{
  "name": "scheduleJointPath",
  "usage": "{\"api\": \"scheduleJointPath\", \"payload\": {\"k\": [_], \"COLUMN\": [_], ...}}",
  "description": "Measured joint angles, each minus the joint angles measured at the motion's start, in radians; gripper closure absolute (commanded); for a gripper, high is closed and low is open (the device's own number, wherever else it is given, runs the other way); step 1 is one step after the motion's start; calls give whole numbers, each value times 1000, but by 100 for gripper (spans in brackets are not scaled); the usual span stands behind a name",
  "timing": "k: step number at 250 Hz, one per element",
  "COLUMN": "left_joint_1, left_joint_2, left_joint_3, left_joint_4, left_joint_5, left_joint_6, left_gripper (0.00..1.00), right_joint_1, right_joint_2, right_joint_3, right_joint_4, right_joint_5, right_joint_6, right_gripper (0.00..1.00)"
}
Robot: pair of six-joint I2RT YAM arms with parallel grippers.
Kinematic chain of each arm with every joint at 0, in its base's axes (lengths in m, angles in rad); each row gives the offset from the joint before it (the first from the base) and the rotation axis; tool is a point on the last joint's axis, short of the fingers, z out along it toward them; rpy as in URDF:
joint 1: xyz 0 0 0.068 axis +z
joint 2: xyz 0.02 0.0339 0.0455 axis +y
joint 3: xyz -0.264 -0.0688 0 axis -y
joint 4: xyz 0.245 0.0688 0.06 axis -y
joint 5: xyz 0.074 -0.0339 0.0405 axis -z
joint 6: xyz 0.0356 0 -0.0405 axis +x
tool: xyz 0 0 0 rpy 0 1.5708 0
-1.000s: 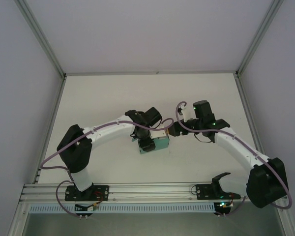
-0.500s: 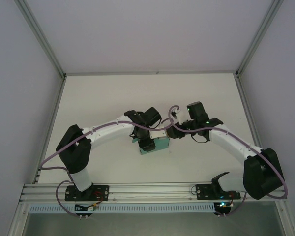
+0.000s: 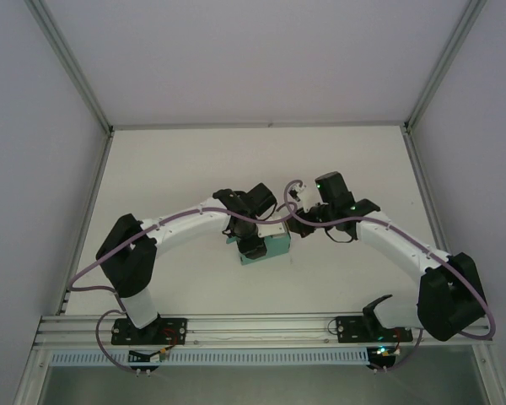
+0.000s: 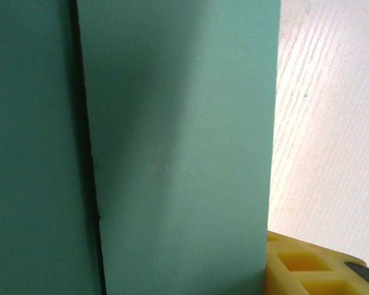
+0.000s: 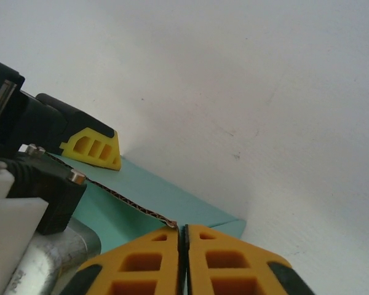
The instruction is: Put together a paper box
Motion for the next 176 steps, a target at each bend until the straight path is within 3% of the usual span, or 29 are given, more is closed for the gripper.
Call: {"api": "scheduleJointPath", "payload": {"k": [39, 99, 176], "left_joint_1": [2, 2, 2], "left_joint_2": [0, 0, -2], "left_joint_3": [0, 0, -5], "left_joint_4": [2, 3, 17], "left_joint_5": [0, -2, -11], "left_joint_6": [-8, -8, -19], "left_gripper": [51, 51, 51], "right_joint_1": [56, 144, 191], "right_joint_2": [-24, -142, -208], "right_joint_3": [-18, -193, -354], "right_joint_4": [35, 259, 501], "right_joint_5": [97, 282, 378], "right_joint_6": [68, 183, 264], "right_gripper": [100, 100, 100]}}
